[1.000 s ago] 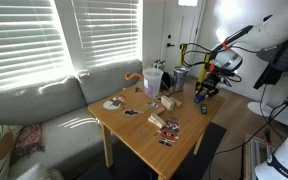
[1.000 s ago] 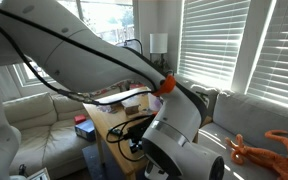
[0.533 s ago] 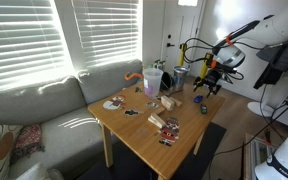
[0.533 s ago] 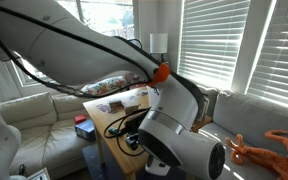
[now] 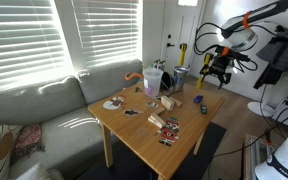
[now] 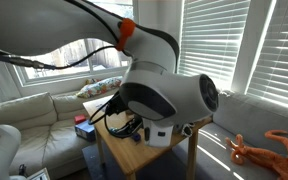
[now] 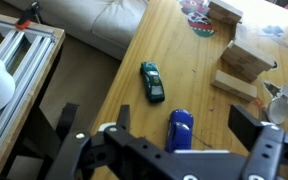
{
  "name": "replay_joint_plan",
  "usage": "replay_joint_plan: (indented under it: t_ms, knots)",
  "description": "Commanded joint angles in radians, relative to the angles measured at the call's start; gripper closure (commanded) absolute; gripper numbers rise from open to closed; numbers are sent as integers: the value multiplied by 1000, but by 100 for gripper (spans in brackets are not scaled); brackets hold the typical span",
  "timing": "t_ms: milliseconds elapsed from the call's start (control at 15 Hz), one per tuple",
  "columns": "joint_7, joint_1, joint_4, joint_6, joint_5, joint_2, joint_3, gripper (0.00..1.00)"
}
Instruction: Place the green and blue toy cars upright
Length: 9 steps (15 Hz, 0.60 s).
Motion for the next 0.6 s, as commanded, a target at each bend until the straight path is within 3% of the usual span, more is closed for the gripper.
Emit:
replay_joint_plan:
  t_ms: [0, 533]
  knots:
    - [15, 5, -6, -4, -131, -148, 73, 0]
    - [-17, 58, 44, 3, -327, -308, 263, 0]
